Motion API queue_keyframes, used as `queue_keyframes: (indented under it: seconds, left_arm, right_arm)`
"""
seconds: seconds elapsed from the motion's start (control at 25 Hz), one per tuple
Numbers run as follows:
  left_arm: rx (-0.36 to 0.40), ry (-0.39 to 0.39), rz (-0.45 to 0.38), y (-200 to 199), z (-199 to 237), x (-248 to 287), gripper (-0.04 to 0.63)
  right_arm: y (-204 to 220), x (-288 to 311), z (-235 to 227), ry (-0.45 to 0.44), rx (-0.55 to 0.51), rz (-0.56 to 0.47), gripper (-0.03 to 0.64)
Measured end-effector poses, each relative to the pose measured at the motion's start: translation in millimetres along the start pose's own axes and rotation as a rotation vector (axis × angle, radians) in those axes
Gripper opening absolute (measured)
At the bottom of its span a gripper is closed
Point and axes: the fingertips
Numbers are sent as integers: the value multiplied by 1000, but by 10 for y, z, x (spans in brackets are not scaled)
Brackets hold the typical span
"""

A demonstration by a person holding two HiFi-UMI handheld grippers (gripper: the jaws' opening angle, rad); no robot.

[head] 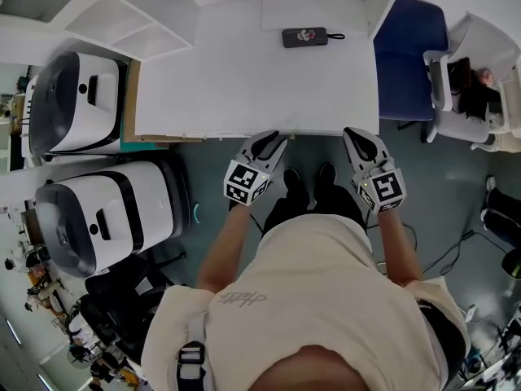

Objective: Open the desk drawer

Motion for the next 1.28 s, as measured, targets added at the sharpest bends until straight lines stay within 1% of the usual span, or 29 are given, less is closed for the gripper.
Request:
queue_keyframes:
  seconds: [0.08,0.2,0.36,0.48,0.6,0.76,0.88,1.08,1.28]
  left_arm:
    - [-43,-7,81,309,37,151,95]
    - [-133,-19,172,684,114,318,95]
    - [-208,-36,253,1043,197,513,95]
    - [-267,-37,313,1321,246,671,95]
    - [-316,-38,355,1518,243,790,95]
    - [-371,-46,413,1742,252,913,95]
    - [-425,-48,429,1862,258,1004,95]
    - [-437,-58,477,2060,288,1194,95]
    - [-470,-69,518,2263,360,1391,95]
  right_arm:
    - [66,8,-59,-7,6,4,-3]
    - [168,5,-150,-13,-3,26,-3]
    - [295,3,-274,-24,-16,65,-3]
    - [365,40,-326,-39,35,70,-3]
    - [420,91,-339,-55,56,78,-3]
    - [414,203,-281,-94,18,91,-2]
    - [412,293,-235,-122,-26,99,-3]
    - [472,395,-222,-155,-41,116,-2]
    - [539,459,-313,-152,-31,137,-3]
Point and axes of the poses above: the fingertips, and each gripper's own axes: x forward along the fingers, z to its left, y out of its underside, and after that the axes turned 6 degrees about z, right-handed
